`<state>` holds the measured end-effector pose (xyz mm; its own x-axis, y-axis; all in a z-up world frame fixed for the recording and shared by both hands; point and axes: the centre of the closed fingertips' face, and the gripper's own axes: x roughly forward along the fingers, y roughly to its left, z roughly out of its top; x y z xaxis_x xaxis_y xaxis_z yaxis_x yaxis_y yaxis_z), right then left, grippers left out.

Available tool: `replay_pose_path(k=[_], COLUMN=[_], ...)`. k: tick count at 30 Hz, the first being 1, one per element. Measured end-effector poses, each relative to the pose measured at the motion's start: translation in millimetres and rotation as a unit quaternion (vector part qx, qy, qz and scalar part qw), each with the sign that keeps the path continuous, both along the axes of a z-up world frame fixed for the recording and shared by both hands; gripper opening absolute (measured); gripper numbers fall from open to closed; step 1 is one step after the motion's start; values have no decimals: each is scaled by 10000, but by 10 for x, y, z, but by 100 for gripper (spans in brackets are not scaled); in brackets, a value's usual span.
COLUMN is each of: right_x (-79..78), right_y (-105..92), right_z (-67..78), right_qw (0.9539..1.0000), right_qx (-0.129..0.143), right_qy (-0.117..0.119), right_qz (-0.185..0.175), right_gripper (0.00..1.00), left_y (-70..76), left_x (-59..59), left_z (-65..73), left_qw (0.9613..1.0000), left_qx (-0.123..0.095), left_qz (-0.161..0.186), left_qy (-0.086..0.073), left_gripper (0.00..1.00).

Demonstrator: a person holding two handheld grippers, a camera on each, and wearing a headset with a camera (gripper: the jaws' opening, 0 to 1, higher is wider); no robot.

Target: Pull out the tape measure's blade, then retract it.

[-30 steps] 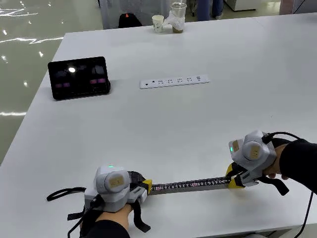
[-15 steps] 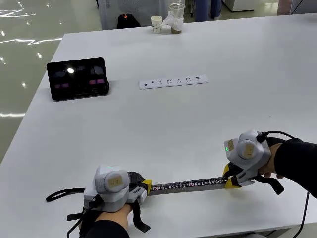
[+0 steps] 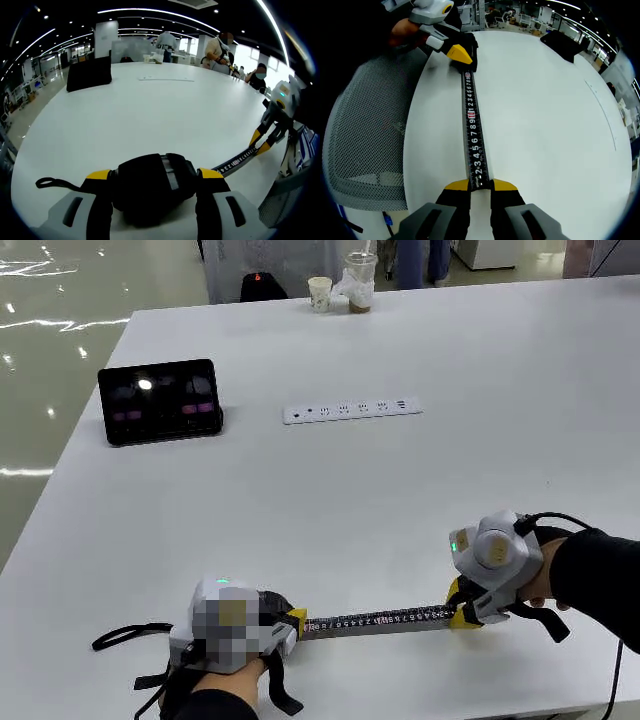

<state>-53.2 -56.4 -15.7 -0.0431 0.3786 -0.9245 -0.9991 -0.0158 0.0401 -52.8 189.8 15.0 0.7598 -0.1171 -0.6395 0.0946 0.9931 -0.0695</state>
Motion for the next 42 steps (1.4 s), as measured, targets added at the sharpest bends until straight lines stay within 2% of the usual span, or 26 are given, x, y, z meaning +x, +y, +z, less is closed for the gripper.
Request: replay_pose_path(k=[13, 42], right_x=[-9, -43], right_y=[63, 221], right_z=[6, 14], right_qw=[10000, 9998], right_qx=[35, 145], right_qy=[-31, -37], right_qz=[50, -92], right_gripper=[12, 12], left_y=[0, 1], left_x=[1, -7], left_z=[0, -3], left_qw=[10000, 10000], left_qx=[0, 3], left_qz=[-12, -28], left_qy=[24, 46], left_gripper=[62, 62])
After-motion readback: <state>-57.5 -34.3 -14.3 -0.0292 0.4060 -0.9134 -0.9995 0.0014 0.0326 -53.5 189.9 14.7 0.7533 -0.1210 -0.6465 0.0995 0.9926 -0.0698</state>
